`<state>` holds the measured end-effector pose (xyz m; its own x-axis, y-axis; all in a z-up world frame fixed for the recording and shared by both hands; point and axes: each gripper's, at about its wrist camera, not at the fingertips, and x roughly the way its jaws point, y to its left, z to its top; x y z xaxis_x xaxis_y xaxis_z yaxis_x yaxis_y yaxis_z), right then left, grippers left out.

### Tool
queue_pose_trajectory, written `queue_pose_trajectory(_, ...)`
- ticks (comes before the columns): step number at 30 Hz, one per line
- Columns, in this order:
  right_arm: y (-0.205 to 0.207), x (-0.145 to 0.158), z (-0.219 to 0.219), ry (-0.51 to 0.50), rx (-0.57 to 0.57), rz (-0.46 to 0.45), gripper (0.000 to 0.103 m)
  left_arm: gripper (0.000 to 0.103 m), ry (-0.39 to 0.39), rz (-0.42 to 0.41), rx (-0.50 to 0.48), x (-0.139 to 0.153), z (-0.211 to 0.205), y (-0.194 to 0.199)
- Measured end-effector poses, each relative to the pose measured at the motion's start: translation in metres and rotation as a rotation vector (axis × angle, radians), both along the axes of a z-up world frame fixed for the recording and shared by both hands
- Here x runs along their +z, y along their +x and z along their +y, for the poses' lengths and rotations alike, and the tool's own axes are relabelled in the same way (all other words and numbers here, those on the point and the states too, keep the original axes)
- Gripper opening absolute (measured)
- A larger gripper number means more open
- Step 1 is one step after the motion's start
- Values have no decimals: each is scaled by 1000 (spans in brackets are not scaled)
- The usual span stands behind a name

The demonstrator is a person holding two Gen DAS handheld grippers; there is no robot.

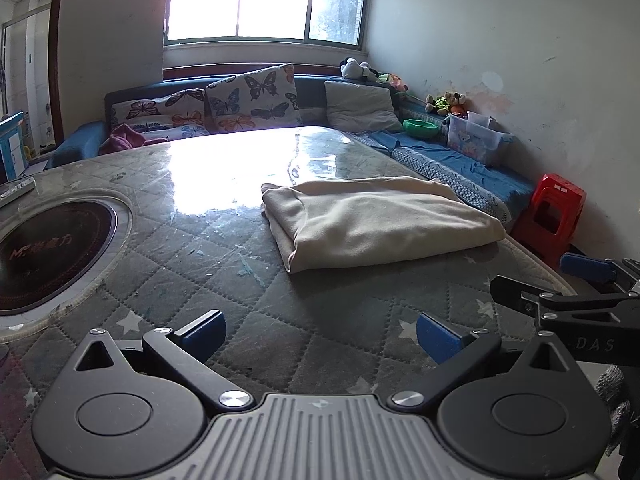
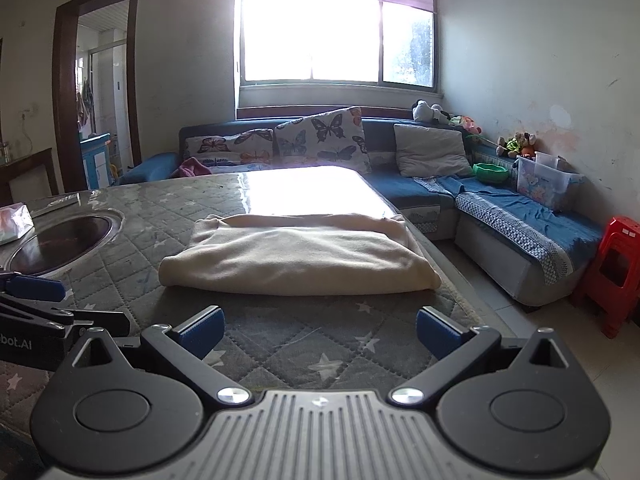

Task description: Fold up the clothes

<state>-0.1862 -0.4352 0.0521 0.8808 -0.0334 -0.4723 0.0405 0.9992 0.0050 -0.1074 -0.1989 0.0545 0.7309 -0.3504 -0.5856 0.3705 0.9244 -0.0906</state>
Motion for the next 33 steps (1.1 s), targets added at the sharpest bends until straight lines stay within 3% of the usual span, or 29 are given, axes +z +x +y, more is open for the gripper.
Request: queue_pose_trajectory(33,36,-15,-7,34,8,81,103,103,50,74,-4,-14,-13,37)
